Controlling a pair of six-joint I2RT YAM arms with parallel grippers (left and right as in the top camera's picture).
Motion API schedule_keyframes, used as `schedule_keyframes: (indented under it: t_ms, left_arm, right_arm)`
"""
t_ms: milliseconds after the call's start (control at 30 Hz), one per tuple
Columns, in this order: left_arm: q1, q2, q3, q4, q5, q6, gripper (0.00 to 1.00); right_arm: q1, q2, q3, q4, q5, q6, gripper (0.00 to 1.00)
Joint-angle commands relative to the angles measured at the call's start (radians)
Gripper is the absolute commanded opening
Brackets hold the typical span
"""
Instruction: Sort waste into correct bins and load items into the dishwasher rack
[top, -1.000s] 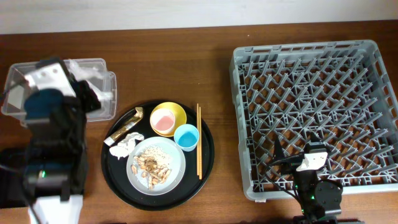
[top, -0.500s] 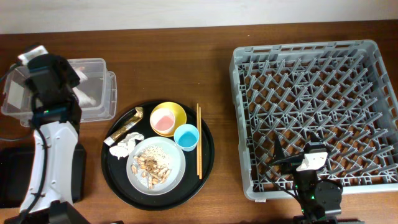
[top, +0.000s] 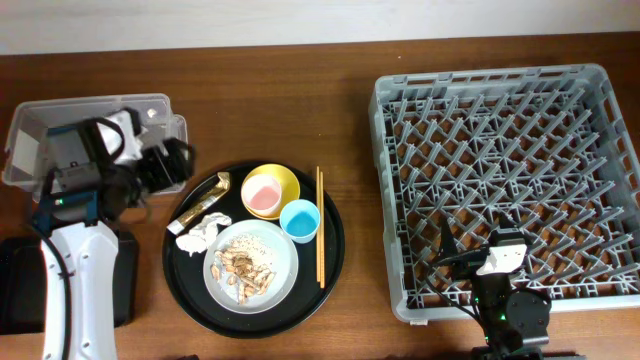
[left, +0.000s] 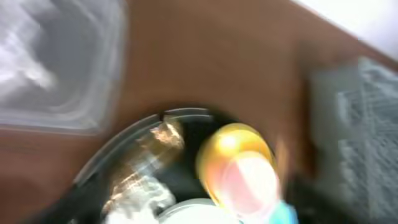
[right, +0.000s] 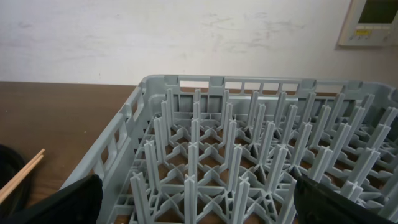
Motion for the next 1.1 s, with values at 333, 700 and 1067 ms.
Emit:
schedule_keyframes:
  t_ms: [333,700,1067]
  left_arm:
    - [0.001,-0.005,0.002,-0.400,-0.179,-0.063,0.50]
    - [-0.197,-0.001,-0.041,-0.385,-0.302,-0.111,0.50]
    - [-0.252,0.103,-0.123,-0.277,-0.483,-0.249,0.49]
  right_arm:
    - [0.005,-0.006,-0.008,-0.003,0.008,0.005,0.98]
    - [0.005,-0.006,-0.008,-0.003,0.008,0.005,0.98]
    - [0.005,-0.006,-0.008,-0.004,0.008,0.005,0.99]
